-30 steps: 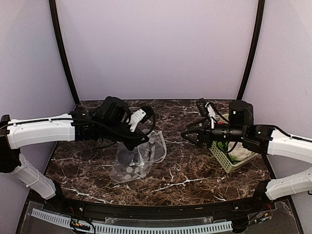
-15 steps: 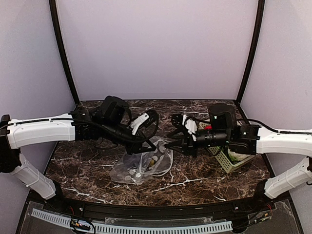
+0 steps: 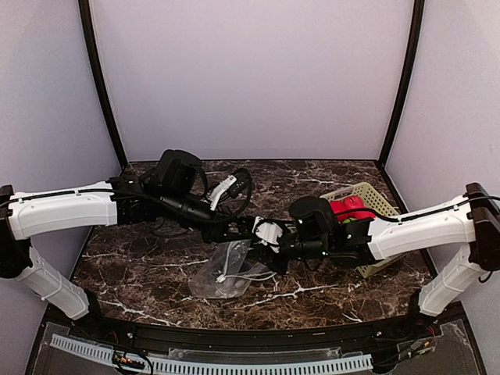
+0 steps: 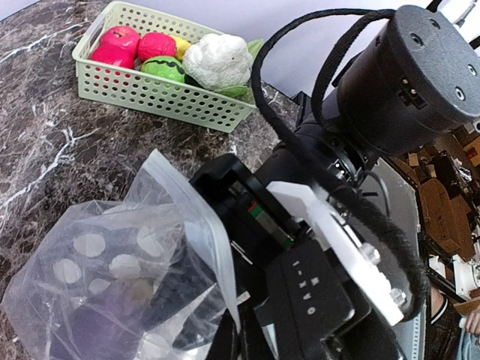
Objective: Open the zip-top bag and remove the fake food
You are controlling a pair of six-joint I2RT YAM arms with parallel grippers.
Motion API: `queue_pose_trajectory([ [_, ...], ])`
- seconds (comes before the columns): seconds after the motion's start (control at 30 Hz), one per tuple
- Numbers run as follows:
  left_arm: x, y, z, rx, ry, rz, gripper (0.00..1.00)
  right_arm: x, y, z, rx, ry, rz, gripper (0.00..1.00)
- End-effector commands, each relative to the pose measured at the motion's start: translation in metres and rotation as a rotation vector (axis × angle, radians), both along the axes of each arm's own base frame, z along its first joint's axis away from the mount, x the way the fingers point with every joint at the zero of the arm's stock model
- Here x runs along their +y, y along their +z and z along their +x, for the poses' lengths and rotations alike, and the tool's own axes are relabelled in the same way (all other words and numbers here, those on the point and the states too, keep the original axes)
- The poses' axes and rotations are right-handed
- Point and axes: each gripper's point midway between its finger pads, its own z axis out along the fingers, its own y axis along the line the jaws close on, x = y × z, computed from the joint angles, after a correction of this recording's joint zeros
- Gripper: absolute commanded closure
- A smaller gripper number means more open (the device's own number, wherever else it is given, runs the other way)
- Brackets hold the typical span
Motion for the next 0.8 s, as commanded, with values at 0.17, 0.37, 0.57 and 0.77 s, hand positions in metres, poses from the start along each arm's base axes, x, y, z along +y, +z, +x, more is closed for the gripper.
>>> queue_pose_trajectory([
  [0.17, 0.003, 0.017, -0.004, 0.032, -0.011, -0.109, 0.99, 0.007, -0.037, 0.03, -0.006, -0.165, -0.067, 0.67],
  [0.37, 0.005, 0.011, 0.001, 0.088, -0.011, -0.157, 0.99, 0.002, -0.066, 0.028, 0.019, -0.179, -0.085, 0.54],
  [0.57, 0.011, 0.01, 0.004, 0.1, -0.006, -0.162, 0.99, -0.01, -0.04, 0.019, -0.007, -0.167, 0.036, 0.53],
  [0.77, 0.014, 0.005, 0.008, 0.152, 0.0, -0.177, 0.99, -0.002, -0.038, 0.02, -0.05, -0.131, 0.026, 0.5],
])
